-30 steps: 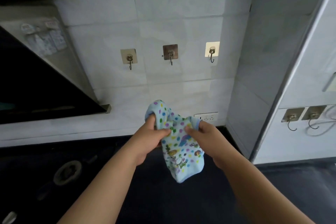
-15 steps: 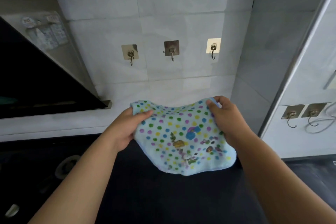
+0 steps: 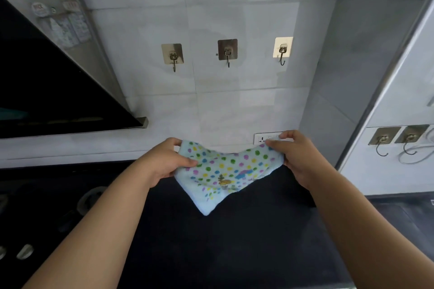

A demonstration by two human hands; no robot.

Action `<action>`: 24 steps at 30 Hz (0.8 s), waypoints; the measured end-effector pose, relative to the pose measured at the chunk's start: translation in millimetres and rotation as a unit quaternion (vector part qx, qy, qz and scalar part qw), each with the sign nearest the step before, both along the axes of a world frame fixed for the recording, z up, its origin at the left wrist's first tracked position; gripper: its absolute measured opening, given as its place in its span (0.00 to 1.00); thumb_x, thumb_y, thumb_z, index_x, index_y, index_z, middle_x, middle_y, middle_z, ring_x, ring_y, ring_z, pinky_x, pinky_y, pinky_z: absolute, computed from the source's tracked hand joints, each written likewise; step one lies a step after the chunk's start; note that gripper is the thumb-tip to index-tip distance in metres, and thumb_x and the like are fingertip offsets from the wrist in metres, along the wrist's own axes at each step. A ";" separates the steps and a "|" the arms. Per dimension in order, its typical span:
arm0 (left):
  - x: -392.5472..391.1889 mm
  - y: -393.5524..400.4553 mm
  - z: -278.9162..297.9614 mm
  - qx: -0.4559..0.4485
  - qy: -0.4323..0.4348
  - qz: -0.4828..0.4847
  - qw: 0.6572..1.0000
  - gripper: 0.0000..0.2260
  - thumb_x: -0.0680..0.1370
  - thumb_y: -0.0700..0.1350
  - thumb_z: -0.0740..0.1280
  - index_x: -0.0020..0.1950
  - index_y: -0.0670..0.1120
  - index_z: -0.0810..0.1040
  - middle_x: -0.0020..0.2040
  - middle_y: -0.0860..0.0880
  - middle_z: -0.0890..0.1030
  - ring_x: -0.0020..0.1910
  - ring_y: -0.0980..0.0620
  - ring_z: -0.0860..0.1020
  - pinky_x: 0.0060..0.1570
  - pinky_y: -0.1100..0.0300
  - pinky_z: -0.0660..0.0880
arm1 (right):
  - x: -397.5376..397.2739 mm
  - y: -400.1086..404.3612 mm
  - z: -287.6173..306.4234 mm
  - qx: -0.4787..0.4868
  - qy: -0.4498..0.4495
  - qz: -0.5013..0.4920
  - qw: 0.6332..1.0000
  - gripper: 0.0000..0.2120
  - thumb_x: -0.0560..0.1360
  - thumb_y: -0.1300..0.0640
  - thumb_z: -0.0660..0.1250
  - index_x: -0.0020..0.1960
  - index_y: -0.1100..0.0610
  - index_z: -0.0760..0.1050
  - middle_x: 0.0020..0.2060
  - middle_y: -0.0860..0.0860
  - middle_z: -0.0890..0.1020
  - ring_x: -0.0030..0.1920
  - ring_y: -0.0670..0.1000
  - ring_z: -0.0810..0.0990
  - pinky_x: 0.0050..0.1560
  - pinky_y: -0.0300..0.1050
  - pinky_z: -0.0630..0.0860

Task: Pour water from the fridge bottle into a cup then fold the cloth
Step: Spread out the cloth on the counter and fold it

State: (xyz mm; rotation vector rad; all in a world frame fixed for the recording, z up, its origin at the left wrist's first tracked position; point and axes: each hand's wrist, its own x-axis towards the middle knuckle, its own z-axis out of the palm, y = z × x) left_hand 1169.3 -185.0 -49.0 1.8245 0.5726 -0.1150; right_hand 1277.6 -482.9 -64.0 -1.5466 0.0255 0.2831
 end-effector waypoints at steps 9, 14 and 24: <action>5.5 1.4 -19.5 0.040 -0.116 0.049 0.991 0.02 0.79 0.48 0.75 0.47 0.54 0.84 0.56 0.43 0.85 0.57 0.46 0.84 0.62 0.49 0.80 | 3.4 -0.1 -18.2 -0.126 -0.090 0.020 0.988 0.09 0.77 0.57 0.74 0.56 0.50 0.86 0.51 0.47 0.86 0.48 0.44 0.85 0.48 0.37 0.81; 11.1 -1.3 -15.4 0.022 -0.146 0.050 0.988 0.08 0.82 0.39 0.71 0.53 0.50 0.86 0.55 0.49 0.86 0.54 0.51 0.85 0.48 0.61 0.80 | 15.5 1.7 -18.0 -0.097 -0.080 0.009 0.992 0.08 0.78 0.61 0.74 0.53 0.50 0.86 0.49 0.50 0.87 0.47 0.47 0.86 0.42 0.36 0.82; 7.1 6.0 -39.5 0.045 -0.088 0.057 0.993 0.04 0.82 0.44 0.71 0.52 0.48 0.87 0.55 0.47 0.84 0.55 0.50 0.84 0.51 0.54 0.86 | 20.7 -7.7 -44.4 -0.137 -0.034 0.046 0.989 0.02 0.75 0.57 0.77 0.47 0.55 0.87 0.49 0.52 0.88 0.54 0.53 0.86 0.55 0.48 0.85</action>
